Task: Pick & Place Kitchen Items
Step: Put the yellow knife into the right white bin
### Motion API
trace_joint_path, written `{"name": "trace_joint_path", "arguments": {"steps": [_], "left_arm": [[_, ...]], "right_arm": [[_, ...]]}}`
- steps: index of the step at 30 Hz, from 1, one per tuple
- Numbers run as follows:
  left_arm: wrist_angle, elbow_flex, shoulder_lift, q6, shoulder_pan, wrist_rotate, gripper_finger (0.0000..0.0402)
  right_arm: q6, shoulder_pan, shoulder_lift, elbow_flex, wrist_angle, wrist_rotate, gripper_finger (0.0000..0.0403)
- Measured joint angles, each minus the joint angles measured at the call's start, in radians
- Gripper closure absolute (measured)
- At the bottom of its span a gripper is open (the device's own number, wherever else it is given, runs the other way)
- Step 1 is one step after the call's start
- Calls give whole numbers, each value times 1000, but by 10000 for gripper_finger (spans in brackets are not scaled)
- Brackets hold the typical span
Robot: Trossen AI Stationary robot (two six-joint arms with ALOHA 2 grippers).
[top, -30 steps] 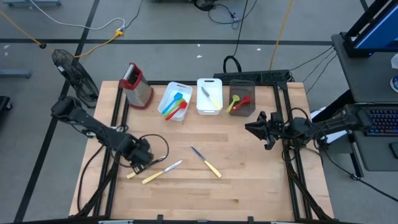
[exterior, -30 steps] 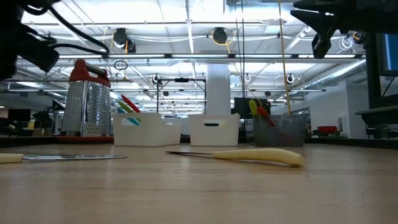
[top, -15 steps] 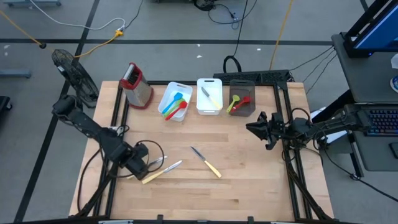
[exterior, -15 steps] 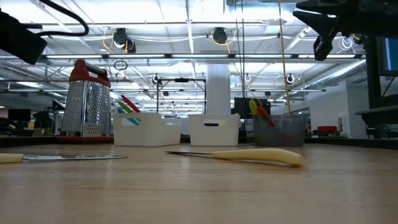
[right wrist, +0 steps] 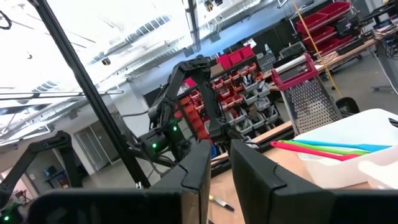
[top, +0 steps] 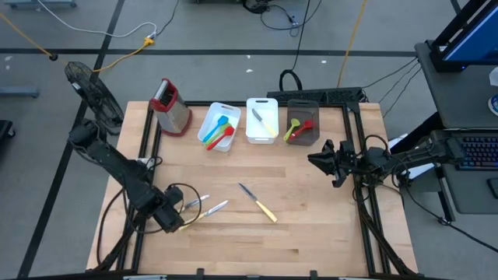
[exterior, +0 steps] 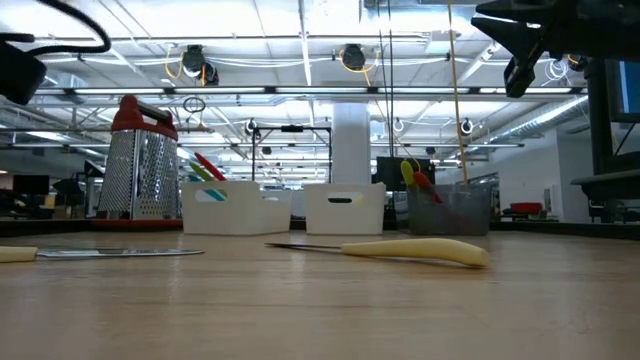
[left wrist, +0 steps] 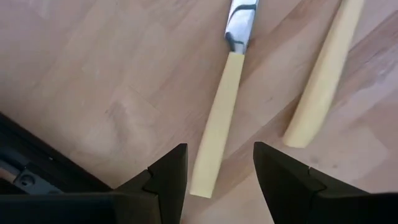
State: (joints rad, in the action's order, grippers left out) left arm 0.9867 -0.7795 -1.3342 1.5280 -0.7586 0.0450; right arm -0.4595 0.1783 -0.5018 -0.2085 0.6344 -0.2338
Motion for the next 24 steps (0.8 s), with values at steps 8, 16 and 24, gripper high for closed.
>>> {"name": "trace_joint_path", "arguments": {"steps": [8,16,24], "left_arm": [[-18,0,-93,-5,-52,77,215],[-59,1,-163,-5,-116,105,215],[-282,133,-173,2,-125,173,216]], "right_arm": [[0,0,0,0,13,0,349],[0,0,0,0,13,0,349],[-12,0,0,-1,23,0,349]]}}
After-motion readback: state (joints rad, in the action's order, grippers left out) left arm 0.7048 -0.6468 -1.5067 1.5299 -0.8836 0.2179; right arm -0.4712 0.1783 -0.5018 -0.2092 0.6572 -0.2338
